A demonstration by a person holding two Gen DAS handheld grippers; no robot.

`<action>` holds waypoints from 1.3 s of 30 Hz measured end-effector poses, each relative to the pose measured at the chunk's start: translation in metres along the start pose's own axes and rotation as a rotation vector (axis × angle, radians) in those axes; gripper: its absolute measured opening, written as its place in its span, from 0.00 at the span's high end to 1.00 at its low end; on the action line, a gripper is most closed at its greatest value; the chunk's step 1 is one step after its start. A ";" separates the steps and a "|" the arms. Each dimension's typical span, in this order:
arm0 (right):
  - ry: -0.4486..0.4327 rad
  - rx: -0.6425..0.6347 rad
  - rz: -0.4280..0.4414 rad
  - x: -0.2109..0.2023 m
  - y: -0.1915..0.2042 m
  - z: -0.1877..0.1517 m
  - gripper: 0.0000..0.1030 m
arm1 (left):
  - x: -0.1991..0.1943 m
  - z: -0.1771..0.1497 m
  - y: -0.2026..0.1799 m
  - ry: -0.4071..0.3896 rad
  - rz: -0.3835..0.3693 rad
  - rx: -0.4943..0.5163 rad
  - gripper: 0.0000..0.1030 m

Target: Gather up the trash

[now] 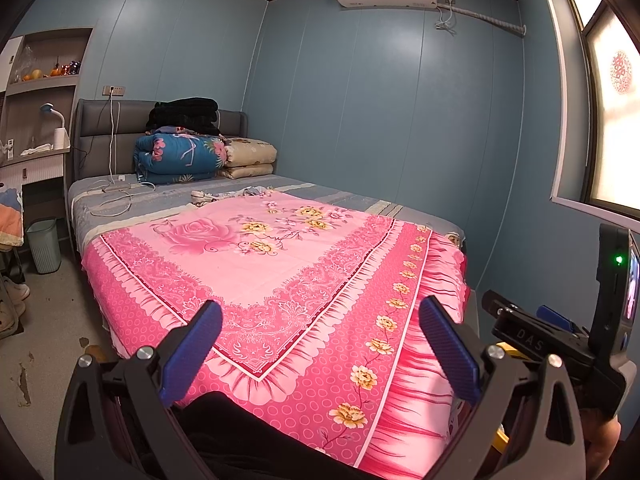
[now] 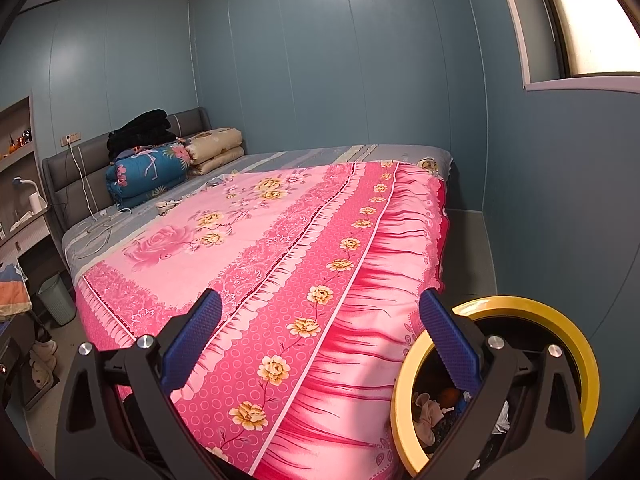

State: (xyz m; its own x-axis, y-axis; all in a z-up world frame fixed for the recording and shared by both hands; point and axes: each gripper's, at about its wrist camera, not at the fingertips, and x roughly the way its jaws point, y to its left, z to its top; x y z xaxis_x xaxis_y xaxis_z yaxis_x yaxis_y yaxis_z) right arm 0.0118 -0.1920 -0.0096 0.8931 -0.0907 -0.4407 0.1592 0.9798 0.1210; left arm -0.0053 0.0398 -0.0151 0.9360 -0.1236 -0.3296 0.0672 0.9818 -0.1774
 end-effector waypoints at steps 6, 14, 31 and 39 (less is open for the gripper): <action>0.005 0.005 -0.004 0.000 0.000 -0.002 0.08 | 0.000 -0.002 0.001 0.004 -0.002 0.001 0.08; 0.014 0.010 -0.005 0.003 -0.003 0.001 0.08 | 0.001 -0.002 0.001 0.006 -0.004 0.002 0.08; 0.027 0.019 -0.010 0.004 -0.004 0.001 0.08 | 0.002 -0.003 0.001 0.016 -0.015 0.010 0.08; 0.034 0.023 -0.014 0.007 -0.004 0.000 0.08 | 0.005 -0.001 0.001 0.024 -0.020 0.012 0.08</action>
State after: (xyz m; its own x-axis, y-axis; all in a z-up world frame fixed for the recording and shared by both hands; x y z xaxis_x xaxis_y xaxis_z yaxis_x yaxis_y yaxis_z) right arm 0.0177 -0.1967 -0.0133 0.8759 -0.0974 -0.4726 0.1811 0.9742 0.1350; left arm -0.0013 0.0406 -0.0180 0.9257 -0.1465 -0.3487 0.0901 0.9808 -0.1727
